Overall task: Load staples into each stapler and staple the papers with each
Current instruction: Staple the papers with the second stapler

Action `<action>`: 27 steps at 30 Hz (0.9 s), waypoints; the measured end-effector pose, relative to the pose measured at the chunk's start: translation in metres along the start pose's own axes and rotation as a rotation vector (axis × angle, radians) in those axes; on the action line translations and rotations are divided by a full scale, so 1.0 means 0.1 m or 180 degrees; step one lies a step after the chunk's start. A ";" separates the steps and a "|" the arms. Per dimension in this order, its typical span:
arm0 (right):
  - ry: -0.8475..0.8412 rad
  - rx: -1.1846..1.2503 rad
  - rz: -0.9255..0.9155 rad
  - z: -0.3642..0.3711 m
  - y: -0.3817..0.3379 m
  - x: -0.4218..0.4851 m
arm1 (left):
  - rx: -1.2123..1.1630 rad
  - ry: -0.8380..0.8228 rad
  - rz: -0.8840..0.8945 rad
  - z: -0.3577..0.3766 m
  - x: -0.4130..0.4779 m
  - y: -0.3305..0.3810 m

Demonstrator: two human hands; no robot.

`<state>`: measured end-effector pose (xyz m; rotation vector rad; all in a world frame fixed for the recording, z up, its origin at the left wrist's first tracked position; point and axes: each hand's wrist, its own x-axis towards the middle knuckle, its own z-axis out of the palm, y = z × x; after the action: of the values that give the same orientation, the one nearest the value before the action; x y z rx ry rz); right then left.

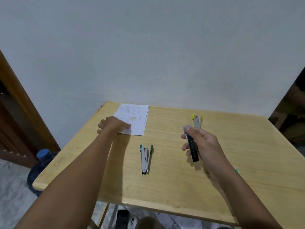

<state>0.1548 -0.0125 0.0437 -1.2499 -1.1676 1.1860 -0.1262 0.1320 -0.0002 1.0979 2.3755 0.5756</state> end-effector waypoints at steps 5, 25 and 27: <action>0.0042 -0.0139 0.0091 -0.02 0.08 0.05 | -0.1534 -0.0014 0.0516 -0.01 0.11 -0.09; 0.0132 0.1149 0.0305 0.06 -0.34 -0.22 | -0.2509 -0.1128 0.2558 -0.64 -1.65 -0.29; 0.0239 0.1287 0.0279 0.09 -0.32 -0.31 | -0.2445 -0.0926 0.2376 -0.56 -1.71 -0.25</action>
<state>0.1447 -0.0420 0.0762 -1.0327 -0.7741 1.3488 -0.0742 -0.0273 0.0708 1.5035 1.2335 1.3206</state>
